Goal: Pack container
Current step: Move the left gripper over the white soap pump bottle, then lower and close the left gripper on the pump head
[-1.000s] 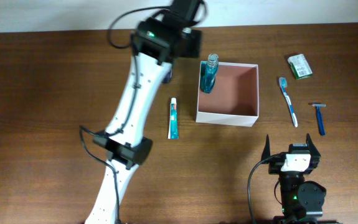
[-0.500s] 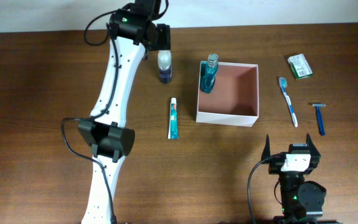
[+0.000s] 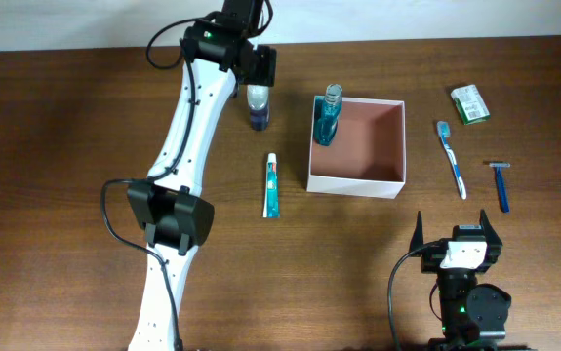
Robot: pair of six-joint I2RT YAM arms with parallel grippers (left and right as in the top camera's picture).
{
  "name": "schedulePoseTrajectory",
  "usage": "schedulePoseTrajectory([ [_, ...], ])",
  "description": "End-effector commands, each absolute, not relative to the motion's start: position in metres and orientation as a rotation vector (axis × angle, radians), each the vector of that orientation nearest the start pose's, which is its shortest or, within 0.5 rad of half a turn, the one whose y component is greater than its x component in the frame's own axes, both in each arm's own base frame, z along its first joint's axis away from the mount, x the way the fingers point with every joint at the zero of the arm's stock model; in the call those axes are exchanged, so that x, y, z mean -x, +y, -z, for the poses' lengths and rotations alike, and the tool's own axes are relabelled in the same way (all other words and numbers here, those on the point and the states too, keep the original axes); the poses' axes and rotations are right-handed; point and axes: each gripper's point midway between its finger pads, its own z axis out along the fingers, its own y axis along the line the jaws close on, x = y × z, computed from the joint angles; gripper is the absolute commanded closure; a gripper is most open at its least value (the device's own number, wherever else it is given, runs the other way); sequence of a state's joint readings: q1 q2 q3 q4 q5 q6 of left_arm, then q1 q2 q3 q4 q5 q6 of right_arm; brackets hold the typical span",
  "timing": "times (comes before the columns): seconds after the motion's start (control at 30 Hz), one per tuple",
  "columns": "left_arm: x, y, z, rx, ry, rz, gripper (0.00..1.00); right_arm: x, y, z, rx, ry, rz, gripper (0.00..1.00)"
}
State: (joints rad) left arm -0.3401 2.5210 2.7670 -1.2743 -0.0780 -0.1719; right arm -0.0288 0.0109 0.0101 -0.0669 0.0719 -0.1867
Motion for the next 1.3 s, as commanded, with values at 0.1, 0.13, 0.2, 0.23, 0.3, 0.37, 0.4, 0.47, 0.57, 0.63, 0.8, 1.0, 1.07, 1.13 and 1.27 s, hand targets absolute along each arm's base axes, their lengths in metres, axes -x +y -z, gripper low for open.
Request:
schedulePoseTrajectory([
  [0.1, -0.554, -0.192, -0.165, -0.238, 2.596, 0.093, 0.25, -0.245, -0.02, -0.158, 0.062, 1.645, 0.226, 0.01],
  [0.13, -0.555, -0.192, -0.164, -0.238, 2.595, 0.094, 0.25, -0.245, -0.02, -0.158, 0.062, 1.645, 0.226, 0.01],
  [0.2, -0.557, -0.193, -0.162, -0.237, 2.592, 0.095, 0.24, -0.245, -0.02, -0.158, 0.062, 1.645, 0.226, 0.01],
  [0.23, -0.557, -0.193, -0.162, -0.237, 2.589, 0.096, 0.25, -0.245, -0.02, -0.158, 0.062, 1.645, 0.226, 0.01],
  [0.3, -0.559, -0.193, -0.161, -0.236, 2.585, 0.097, 0.25, -0.245, -0.02, -0.158, 0.062, 1.645, 0.226, 0.01],
  [0.37, -0.56, -0.194, -0.161, -0.237, 2.582, 0.098, 0.25, -0.245, -0.02, -0.158, 0.062, 1.645, 0.226, 0.01],
  [0.4, -0.56, -0.194, -0.16, -0.237, 2.581, 0.098, 0.25, -0.245, -0.02, -0.158, 0.062, 1.645, 0.226, 0.01],
  [0.47, -0.56, -0.194, -0.159, -0.237, 2.582, 0.098, 0.25, -0.245, -0.02, -0.158, 0.062, 1.645, 0.226, 0.01],
  [0.57, -0.56, -0.194, -0.157, -0.238, 2.588, 0.096, 0.25, -0.245, -0.02, -0.158, 0.062, 1.645, 0.226, 0.01],
  [0.63, -0.56, -0.194, -0.154, -0.238, 2.591, 0.094, 0.25, -0.245, -0.02, -0.158, 0.062, 1.645, 0.226, 0.01],
  [0.8, -0.56, -0.194, -0.15, -0.239, 2.598, 0.092, 0.25, -0.245, -0.02, -0.158, 0.062, 1.645, 0.226, 0.01],
  [1.0, -0.564, -0.195, -0.152, -0.236, 2.583, 0.097, 0.36, -0.245, -0.02, -0.158, 0.062, 1.645, 0.226, 0.01],
  [1.07, -0.564, -0.195, -0.152, -0.236, 2.582, 0.097, 0.41, -0.245, -0.02, -0.158, 0.062, 1.645, 0.226, 0.01],
  [1.13, -0.564, -0.195, -0.151, -0.236, 2.584, 0.097, 0.41, -0.245, -0.02, -0.158, 0.062, 1.645, 0.226, 0.01],
  [1.27, -0.563, -0.195, -0.148, -0.237, 2.593, 0.094, 0.41, -0.245, -0.02, -0.158, 0.062, 1.645, 0.226, 0.01],
])
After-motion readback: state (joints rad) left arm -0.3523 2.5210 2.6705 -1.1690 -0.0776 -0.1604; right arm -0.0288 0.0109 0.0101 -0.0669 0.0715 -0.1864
